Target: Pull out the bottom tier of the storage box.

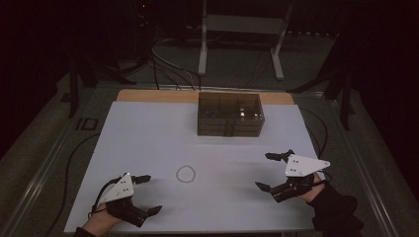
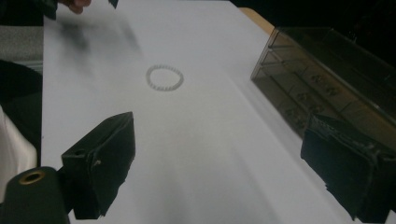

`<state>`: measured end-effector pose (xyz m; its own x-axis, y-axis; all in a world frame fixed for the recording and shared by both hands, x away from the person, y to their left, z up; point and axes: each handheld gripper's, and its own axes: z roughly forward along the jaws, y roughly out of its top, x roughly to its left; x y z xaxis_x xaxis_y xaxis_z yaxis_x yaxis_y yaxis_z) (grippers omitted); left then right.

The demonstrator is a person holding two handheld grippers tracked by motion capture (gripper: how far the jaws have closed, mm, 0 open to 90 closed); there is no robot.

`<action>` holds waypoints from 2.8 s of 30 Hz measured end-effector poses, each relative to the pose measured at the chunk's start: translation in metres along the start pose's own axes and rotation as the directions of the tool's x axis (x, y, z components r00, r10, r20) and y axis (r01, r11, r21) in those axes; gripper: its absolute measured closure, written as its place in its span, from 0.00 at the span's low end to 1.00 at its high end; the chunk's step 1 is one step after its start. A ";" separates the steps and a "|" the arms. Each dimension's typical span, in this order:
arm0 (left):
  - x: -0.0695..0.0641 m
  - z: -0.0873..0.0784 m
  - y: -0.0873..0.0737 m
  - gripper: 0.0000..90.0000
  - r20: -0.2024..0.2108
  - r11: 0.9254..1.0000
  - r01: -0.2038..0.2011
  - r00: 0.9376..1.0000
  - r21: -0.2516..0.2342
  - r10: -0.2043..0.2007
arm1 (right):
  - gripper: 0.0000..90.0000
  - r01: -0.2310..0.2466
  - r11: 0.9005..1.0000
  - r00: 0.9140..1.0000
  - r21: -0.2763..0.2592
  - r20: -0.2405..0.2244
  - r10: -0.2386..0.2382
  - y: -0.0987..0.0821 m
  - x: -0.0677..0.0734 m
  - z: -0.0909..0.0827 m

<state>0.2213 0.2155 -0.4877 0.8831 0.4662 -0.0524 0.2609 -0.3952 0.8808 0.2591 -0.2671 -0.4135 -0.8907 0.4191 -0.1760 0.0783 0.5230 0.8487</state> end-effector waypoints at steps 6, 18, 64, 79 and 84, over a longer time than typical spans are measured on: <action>0.000 0.000 0.000 0.00 0.001 1.000 0.001 1.000 -0.001 -0.001 | 0.12 0.017 1.000 1.000 -0.007 0.017 -0.017 0.007 -0.008 0.001; 0.000 0.000 0.000 0.00 0.002 1.000 0.003 1.000 -0.004 -0.003 | 0.12 0.062 0.998 0.998 0.013 0.032 -0.063 0.019 -0.022 0.020; 0.000 -0.001 0.000 0.00 0.008 1.000 0.000 1.000 -0.011 0.000 | 0.12 0.252 0.954 0.961 0.163 0.071 -0.266 0.012 -0.041 0.117; 0.000 0.000 0.000 0.00 0.008 1.000 0.000 1.000 -0.011 0.001 | 0.17 0.291 0.915 0.935 0.278 0.119 -0.334 0.001 -0.040 0.137; 0.000 0.000 0.000 0.00 0.008 1.000 -0.002 1.000 -0.011 0.002 | 0.19 0.297 0.895 0.923 0.333 0.141 -0.358 0.000 -0.038 0.144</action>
<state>0.2211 0.2160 -0.4877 0.8868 0.4589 -0.0545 0.2550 -0.3877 0.8858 0.3571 -0.1757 -0.4786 -0.7870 0.3041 -0.5368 -0.0452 0.8393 0.5418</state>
